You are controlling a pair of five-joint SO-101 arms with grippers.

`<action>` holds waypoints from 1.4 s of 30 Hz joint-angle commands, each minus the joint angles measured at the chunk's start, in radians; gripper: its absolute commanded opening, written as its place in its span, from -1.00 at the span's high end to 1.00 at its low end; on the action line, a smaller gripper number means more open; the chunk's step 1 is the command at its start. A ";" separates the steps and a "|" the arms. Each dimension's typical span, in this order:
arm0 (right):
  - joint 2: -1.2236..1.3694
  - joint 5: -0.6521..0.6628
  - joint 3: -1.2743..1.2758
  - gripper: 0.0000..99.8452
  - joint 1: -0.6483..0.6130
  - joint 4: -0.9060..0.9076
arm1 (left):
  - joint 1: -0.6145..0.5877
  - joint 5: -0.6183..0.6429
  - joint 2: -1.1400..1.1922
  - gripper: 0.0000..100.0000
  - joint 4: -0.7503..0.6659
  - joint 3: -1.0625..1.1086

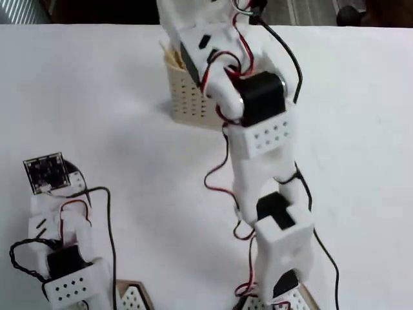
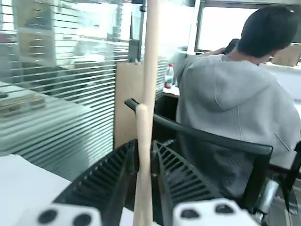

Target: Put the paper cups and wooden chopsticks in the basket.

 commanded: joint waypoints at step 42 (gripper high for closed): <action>0.219 -0.104 -0.103 0.97 0.133 -0.213 | -0.002 0.005 -0.013 0.87 -0.005 -0.032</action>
